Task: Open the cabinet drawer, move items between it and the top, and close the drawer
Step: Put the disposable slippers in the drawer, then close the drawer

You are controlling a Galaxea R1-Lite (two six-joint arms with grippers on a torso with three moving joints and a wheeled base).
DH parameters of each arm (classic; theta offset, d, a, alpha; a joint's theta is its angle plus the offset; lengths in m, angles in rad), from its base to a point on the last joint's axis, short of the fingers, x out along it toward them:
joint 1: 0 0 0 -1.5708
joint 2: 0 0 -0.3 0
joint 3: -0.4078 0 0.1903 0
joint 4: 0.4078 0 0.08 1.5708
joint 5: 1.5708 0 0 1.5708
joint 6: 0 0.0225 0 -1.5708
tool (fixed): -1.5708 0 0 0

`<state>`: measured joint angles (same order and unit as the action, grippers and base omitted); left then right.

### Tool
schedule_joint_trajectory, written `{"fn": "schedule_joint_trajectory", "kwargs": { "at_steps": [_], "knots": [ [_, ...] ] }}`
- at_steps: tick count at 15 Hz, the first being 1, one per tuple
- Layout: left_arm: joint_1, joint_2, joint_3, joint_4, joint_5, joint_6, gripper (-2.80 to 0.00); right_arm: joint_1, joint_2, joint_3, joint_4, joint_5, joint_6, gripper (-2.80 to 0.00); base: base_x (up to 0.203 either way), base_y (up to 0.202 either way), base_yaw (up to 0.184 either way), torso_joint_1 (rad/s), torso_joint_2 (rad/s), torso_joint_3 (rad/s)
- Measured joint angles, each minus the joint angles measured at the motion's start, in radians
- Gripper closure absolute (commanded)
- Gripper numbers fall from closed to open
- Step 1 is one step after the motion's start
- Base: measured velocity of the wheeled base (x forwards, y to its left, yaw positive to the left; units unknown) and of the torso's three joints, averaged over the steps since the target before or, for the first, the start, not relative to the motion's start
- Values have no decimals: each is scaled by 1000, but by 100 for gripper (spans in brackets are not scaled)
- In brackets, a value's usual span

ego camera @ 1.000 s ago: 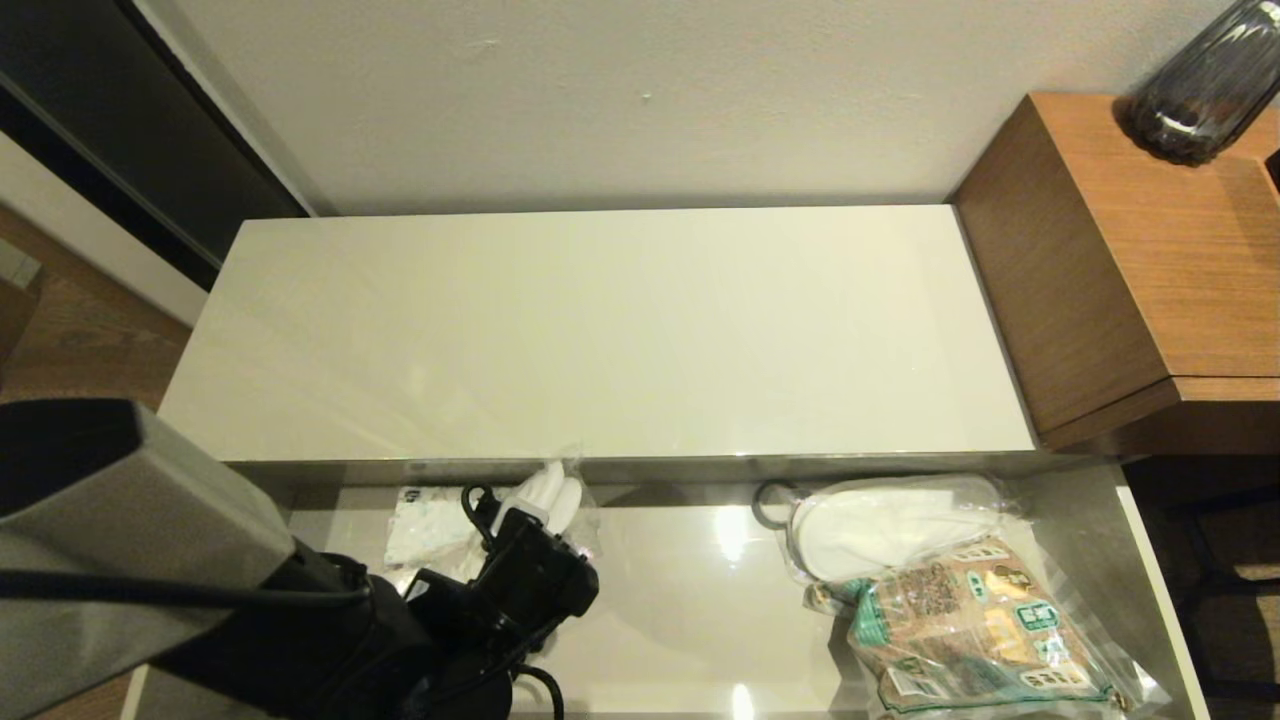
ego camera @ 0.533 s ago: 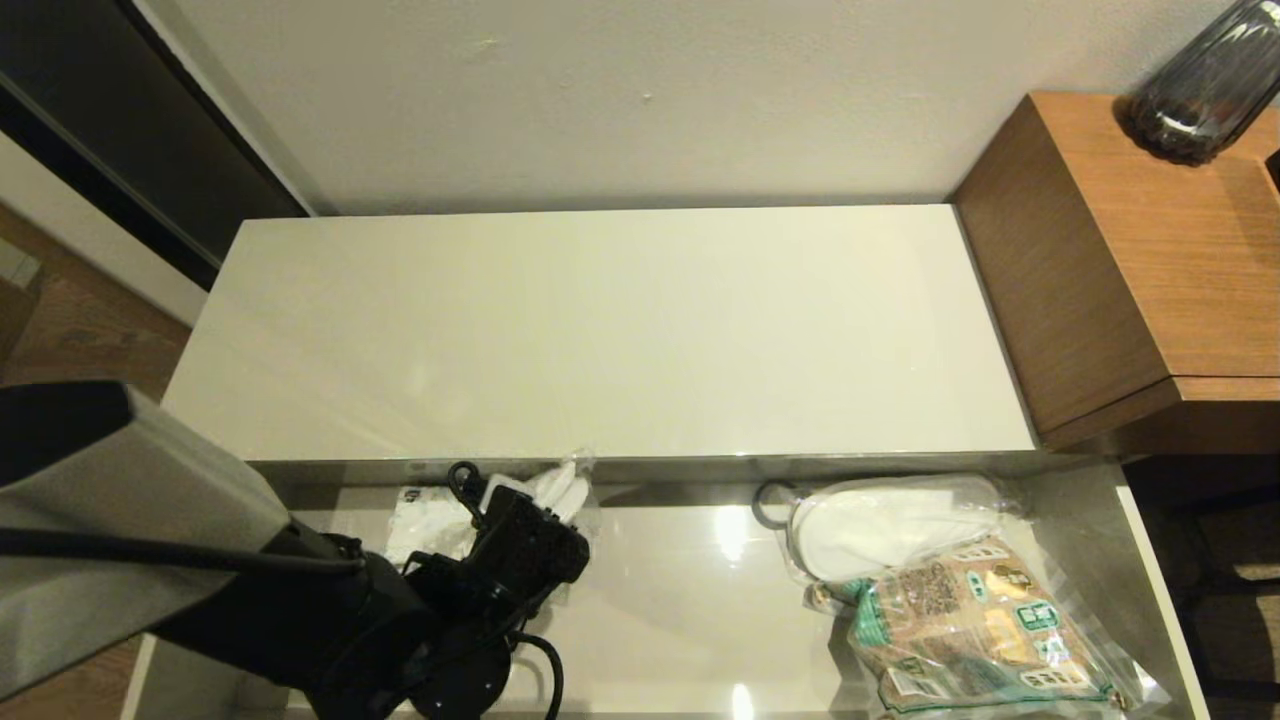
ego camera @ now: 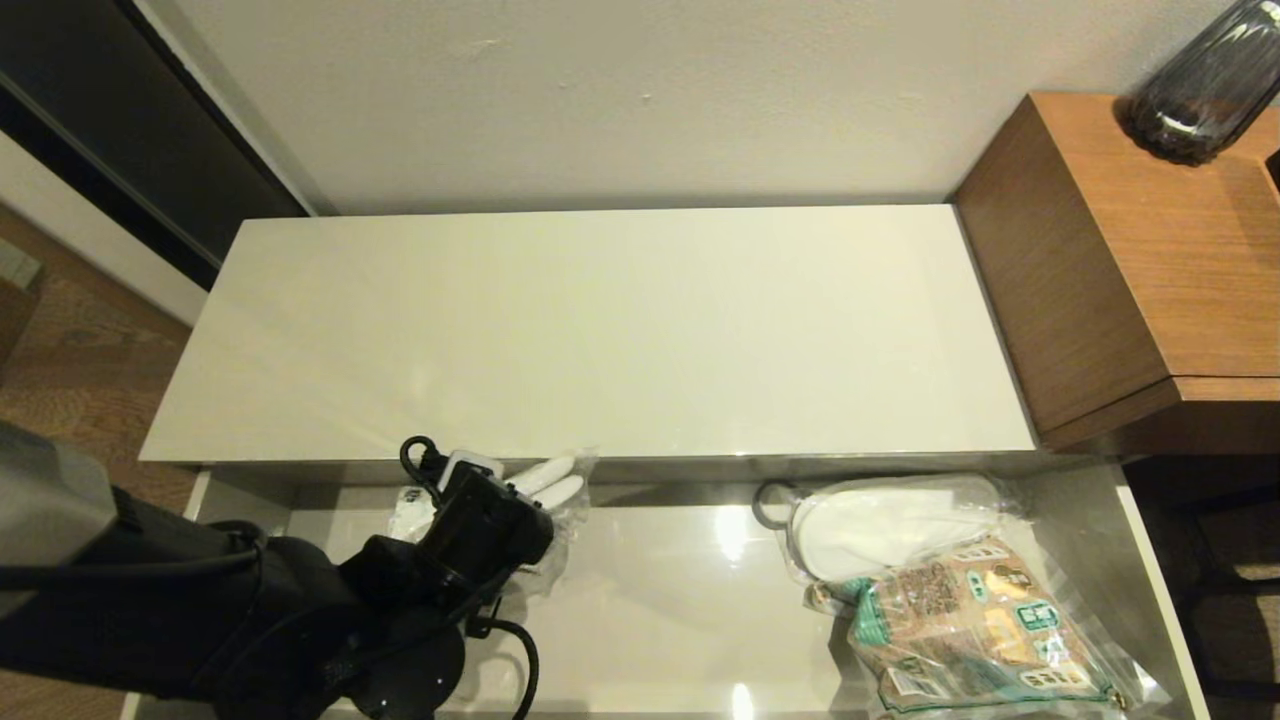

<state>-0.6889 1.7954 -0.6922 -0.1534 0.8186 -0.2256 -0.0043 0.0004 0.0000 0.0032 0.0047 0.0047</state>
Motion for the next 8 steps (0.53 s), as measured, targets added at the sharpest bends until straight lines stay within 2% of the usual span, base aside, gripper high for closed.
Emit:
{"fn": "schedule_joint_trajectory", "kwargs": {
  "at_steps": [8],
  "knots": [
    [-1, -19, 3, 3, 16, 1, -280, -1, 0, 0, 0, 0, 0, 0, 0, 0, 0, 0, 0, 0]
  ]
}}
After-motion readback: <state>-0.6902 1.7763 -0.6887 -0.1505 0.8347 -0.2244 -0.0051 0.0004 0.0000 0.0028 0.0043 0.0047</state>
